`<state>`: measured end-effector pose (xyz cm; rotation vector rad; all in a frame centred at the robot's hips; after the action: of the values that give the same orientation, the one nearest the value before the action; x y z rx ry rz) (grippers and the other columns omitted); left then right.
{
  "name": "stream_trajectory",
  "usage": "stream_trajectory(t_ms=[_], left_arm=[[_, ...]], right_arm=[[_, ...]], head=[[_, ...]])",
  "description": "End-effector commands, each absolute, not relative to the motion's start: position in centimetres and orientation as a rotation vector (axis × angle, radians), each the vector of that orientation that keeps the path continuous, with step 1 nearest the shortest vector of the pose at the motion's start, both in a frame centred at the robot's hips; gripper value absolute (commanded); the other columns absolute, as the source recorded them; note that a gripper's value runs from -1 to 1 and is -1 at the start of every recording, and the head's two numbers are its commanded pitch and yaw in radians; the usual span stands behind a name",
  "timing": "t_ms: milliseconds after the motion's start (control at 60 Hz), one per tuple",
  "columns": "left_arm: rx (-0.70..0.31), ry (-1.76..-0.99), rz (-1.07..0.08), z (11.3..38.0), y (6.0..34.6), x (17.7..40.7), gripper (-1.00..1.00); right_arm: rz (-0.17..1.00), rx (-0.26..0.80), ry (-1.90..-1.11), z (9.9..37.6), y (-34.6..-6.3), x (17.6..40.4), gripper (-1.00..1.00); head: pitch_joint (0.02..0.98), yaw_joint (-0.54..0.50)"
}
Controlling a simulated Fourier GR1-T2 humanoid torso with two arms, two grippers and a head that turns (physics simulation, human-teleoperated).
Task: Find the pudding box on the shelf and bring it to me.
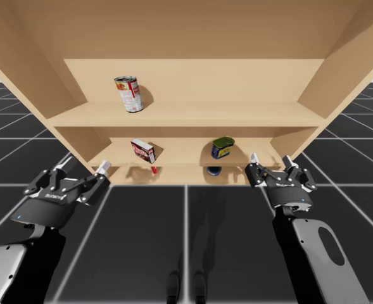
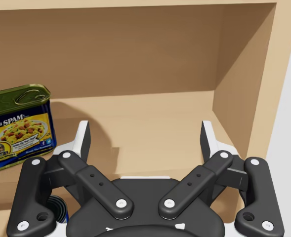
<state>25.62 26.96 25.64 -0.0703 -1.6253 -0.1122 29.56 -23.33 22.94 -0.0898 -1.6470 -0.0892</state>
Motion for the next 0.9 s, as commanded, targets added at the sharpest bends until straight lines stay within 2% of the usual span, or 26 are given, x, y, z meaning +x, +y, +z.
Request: stream_trajectory(t_ms=[17, 267, 500, 900], left_arm=[[-0.214, -1.567, -0.199, 27.2, 24.4, 25.1, -1.00], [-0.263, -1.518, -0.273, 27.0, 22.0, 26.7, -1.00], [-0.231, -1.520, -0.279, 25.2, 19.9, 29.5, -1.00], [-0.215, -1.484, -0.232, 23.8, 20.0, 33.5, -1.00]], right_arm=[[-0.080, -0.083, -1.653, 23.0, -23.2, 29.6, -1.00], [-0.078, -0.082, -1.650, 23.0, -23.3, 29.5, -1.00], [-0.075, -0.084, -1.649, 23.0, -23.2, 29.5, -1.00], [-0.076, -0.091, -1.653, 23.0, -23.2, 29.5, -1.00]], head=[[0.521, 0.25], [0.523, 0.25], [0.529, 0.25], [0.539, 0.24]])
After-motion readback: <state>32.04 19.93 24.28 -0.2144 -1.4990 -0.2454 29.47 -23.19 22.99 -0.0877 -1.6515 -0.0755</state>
